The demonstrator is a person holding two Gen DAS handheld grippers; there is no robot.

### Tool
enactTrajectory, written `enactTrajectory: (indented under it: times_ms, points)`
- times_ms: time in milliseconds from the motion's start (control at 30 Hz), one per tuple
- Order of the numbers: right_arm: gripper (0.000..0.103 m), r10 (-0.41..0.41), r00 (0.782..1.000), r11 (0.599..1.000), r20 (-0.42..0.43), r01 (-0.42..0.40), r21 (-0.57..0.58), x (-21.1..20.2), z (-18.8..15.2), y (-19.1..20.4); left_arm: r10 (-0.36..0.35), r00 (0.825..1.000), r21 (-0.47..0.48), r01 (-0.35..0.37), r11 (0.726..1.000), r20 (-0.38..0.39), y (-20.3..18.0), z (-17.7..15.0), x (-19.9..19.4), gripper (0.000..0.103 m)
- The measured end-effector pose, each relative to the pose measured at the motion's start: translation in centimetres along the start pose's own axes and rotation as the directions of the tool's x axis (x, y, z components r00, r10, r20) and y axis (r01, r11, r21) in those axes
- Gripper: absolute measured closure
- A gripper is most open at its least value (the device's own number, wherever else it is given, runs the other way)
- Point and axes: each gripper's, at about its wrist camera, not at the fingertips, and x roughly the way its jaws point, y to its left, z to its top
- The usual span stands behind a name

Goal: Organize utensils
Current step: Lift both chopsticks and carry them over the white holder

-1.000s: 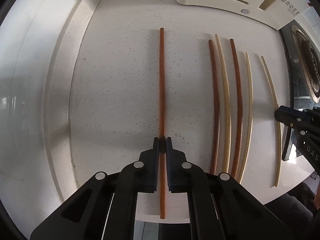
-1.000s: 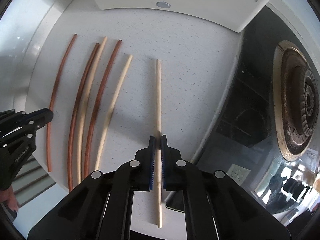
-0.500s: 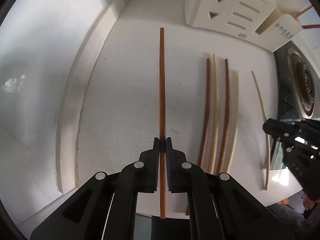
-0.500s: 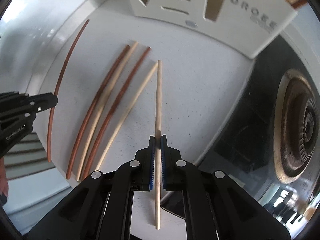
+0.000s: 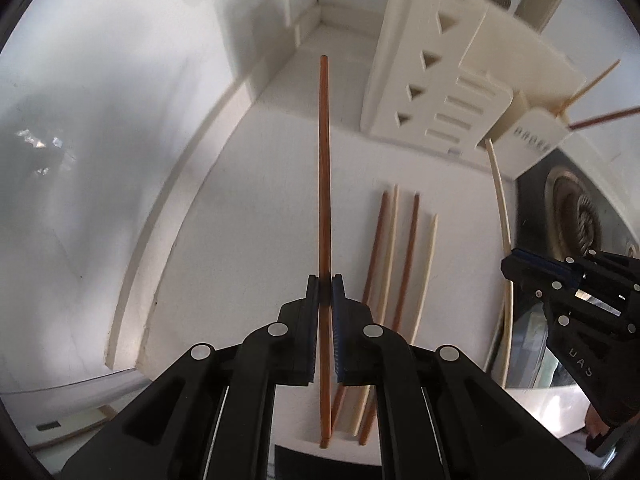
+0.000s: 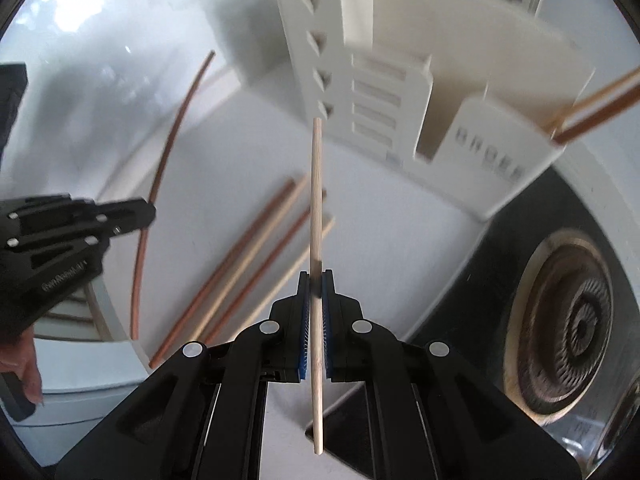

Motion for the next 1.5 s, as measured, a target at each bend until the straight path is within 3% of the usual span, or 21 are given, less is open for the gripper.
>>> enactTrajectory:
  times_ms: [200, 267, 467, 733, 867, 1033, 1333, 1500]
  points:
    - [0.096, 0.021, 0.992, 1.0, 0.128, -0.02, -0.005, -3.0, -0.6, -0.1, 0.02, 0.997, 0.014, -0.021, 1.0, 0.071, -1.4, 0.8, -1.8, 0.097]
    - [0.096, 0.025, 0.986, 1.0, 0.168, -0.025, -0.003, -3.7, 0.8, -0.4, 0.012, 0.996, 0.022, -0.014, 1.0, 0.093, -2.3, 1.6, -1.9, 0.097]
    - [0.096, 0.031, 0.956, 0.999, 0.291, -0.027, -0.018, -6.0, 1.2, -1.2, -0.026, 0.979, 0.023, 0.022, 0.999, 0.201, -3.0, 2.8, -4.0, 0.097]
    - [0.096, 0.048, 0.894, 0.999, 0.445, -0.048, -0.012, -9.1, 2.1, -2.9, -0.052, 0.941, 0.024, 0.047, 0.999, 0.333, -3.7, 4.7, -6.4, 0.097]
    - [0.096, 0.044, 0.875, 0.999, 0.483, -0.047, -0.005, -10.0, 2.9, -3.6, -0.063, 0.922, 0.029, 0.057, 0.998, 0.381, -4.4, 5.4, -7.5, 0.097]
    - [0.096, 0.02, 0.835, 0.999, 0.55, -0.04, 0.023, -11.7, 3.2, -5.2, -0.073, 0.894, 0.034, 0.065, 0.997, 0.443, -5.1, 6.6, -8.8, 0.097]
    - [0.096, -0.032, 0.764, 0.997, 0.645, -0.024, 0.077, -13.5, 3.7, -7.8, -0.1, 0.868, 0.056, 0.083, 0.995, 0.486, -6.1, 8.5, -9.2, 0.097]
    - [0.096, -0.058, 0.73, 0.995, 0.681, -0.014, 0.1, -14.1, 4.1, -8.9, -0.11, 0.844, 0.049, 0.099, 0.994, 0.525, -6.3, 9.4, -9.5, 0.097]
